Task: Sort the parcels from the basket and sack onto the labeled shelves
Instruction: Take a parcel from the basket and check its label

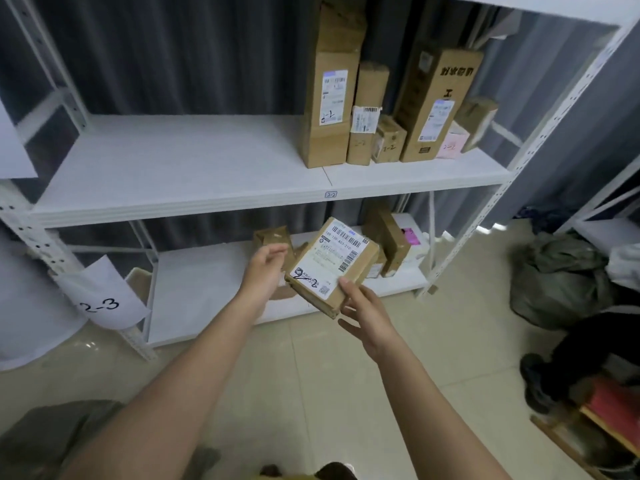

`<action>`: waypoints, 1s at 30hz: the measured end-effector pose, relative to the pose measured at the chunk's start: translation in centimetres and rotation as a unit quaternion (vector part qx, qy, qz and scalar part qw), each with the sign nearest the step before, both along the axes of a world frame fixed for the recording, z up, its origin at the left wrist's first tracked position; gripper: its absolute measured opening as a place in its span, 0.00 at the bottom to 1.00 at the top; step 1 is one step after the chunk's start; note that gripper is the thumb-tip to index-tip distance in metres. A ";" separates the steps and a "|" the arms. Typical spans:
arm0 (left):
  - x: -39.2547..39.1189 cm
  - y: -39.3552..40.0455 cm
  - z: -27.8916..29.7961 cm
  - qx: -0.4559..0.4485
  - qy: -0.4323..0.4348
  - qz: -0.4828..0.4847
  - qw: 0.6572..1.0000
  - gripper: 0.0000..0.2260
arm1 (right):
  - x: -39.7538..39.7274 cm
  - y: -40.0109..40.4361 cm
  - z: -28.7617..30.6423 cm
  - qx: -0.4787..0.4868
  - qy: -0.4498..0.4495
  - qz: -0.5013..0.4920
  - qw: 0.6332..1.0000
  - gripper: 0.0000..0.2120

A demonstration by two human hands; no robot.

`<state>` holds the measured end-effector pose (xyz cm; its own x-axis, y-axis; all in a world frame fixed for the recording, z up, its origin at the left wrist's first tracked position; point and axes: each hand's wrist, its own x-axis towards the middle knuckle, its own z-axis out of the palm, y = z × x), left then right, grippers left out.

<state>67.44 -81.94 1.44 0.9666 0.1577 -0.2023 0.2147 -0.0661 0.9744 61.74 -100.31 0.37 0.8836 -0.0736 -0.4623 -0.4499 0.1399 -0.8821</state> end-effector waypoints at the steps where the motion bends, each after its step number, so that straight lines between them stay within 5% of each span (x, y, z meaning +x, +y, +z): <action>1: 1.2 -0.8 0.2 0.000 0.003 0.002 1.000 0.11 | 1.0 -0.7 0.0 0.004 0.000 -0.003 1.000 0.28; 17: 16.7 -8.8 0.9 0.008 -0.006 0.116 0.993 0.10 | 24.0 -9.5 2.1 -0.045 -0.065 0.143 0.987 0.33; 21: 17.7 -8.0 1.1 -0.008 -0.017 0.178 0.984 0.09 | 28.4 -7.9 3.3 -0.069 -0.105 0.200 0.972 0.30; 30: 18.2 -0.2 -0.2 -0.015 -0.010 0.276 0.961 0.07 | 33.6 0.1 1.0 -0.135 -0.196 0.206 0.949 0.40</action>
<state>85.64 -82.16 1.21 0.7406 0.6422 -0.1977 0.1911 0.0807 0.9782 95.35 -100.20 1.34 0.9633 0.2465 -0.1063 -0.0478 -0.2322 -0.9715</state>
